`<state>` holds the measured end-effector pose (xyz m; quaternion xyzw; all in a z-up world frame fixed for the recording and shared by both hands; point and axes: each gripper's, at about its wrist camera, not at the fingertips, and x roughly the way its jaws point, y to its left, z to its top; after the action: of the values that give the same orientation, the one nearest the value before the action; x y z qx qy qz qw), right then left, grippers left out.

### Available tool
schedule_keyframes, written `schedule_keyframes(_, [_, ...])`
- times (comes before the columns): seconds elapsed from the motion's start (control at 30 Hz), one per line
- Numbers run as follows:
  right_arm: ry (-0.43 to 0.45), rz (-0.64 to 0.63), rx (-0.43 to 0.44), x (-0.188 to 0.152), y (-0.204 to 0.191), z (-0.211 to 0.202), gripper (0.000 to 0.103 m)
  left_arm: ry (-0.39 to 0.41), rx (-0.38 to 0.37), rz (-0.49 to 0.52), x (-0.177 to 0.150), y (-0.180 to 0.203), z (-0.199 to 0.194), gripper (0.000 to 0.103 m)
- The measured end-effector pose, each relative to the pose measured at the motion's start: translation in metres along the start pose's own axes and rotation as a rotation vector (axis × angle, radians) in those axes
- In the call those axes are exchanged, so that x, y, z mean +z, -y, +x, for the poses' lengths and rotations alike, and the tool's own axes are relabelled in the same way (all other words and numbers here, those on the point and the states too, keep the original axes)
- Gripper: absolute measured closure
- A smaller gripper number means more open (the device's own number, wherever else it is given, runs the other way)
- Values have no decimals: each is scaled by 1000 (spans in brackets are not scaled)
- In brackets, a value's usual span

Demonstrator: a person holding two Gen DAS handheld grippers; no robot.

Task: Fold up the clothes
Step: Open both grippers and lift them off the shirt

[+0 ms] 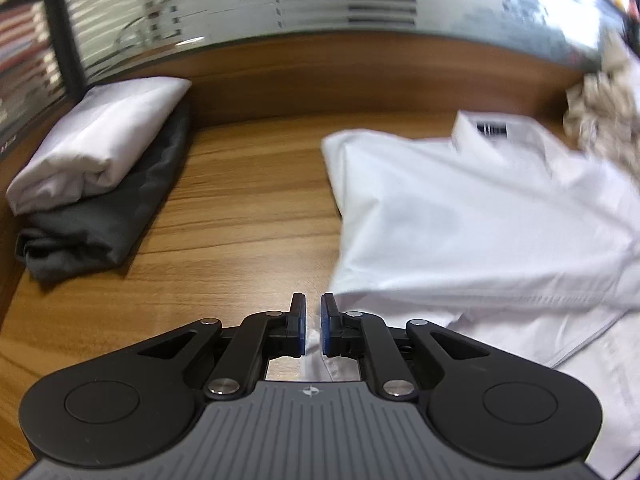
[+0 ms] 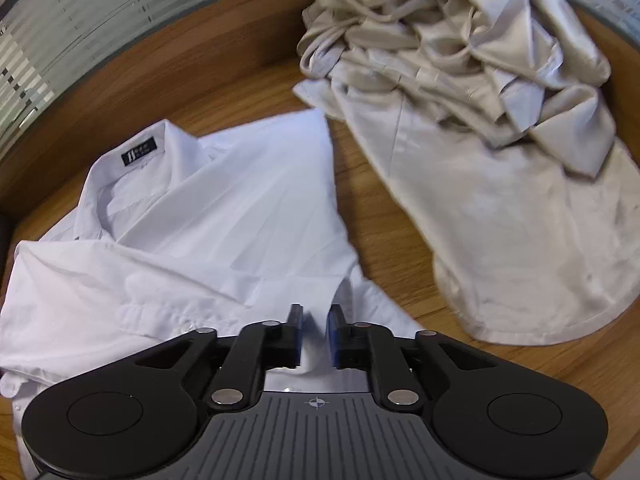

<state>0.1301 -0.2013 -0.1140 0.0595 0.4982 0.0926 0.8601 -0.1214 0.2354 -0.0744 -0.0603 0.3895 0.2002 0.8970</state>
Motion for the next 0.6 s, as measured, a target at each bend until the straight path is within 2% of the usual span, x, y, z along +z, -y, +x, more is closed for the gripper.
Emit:
schedule_keyframes(0.03, [14, -4, -8, 0, 0, -5, 84, 4, -16, -33, 3, -6, -5, 93])
schedule_keyframes(0.1, [42, -32, -19, 1, -3, -20, 72, 11, -66, -79, 11, -16, -13, 91])
schedule_keyframes(0.17, [72, -58, -23, -1, -6, -35, 67, 19, -104, -81, 18, -19, -14, 88])
schedule_keyframes(0.27, [95, -71, -16, -8, -11, -54, 65, 3, -132, -52, 30, -14, -4, 82])
schedule_keyframes(0.4, [111, -49, -4, -24, -16, -72, 60, 1, -205, -41, 45, -3, 12, 82])
schedule_keyframes(0.5, [91, -49, -5, -37, -19, -75, 60, 17, -264, 16, 49, 11, 25, 82])
schedule_keyframes(0.6, [71, -69, -14, -48, -22, -75, 60, -55, -242, 117, 42, 31, 45, 82])
